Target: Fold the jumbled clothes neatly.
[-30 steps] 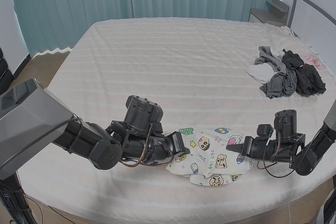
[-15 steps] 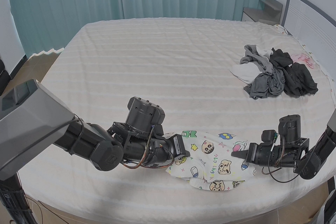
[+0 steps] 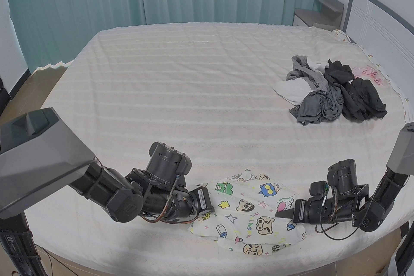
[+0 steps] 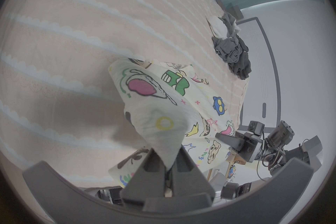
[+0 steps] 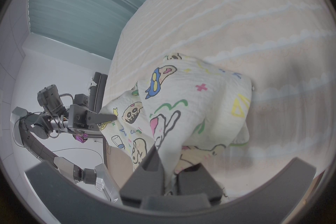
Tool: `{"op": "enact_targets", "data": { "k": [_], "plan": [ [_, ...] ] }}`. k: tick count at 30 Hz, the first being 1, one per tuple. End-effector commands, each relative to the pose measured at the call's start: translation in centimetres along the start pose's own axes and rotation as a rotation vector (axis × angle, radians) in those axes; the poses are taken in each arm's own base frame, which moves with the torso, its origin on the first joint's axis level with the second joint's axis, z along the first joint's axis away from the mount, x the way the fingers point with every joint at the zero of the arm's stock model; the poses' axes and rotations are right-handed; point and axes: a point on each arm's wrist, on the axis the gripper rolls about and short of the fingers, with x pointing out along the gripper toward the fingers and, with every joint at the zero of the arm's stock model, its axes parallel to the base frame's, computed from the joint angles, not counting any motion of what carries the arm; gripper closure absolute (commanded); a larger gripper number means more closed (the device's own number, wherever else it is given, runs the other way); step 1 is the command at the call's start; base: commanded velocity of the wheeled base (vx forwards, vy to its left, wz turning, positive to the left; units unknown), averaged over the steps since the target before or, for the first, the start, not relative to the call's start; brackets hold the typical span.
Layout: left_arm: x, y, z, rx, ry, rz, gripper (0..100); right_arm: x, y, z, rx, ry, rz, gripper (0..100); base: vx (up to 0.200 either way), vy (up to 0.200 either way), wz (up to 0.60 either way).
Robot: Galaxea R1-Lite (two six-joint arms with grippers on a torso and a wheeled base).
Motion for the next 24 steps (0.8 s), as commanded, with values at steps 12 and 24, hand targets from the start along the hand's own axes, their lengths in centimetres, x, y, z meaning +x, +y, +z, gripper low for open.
{"op": "enact_targets", "data": {
  "k": [12, 24],
  "plan": [
    [1.3, 1.8, -1.4, -0.020, 0.044, 0.081, 0, 1.4, -0.2, -1.5, -0.012, 0.046, -0.071, 0, 0.000, 0.000, 0.00],
    [0.1, 2.9, -2.6, -0.023, 0.027, 0.150, 0, 0.6, -1.2, -3.1, -0.010, 0.045, -0.192, 0, 0.000, 0.000, 0.00]
  ]
}}
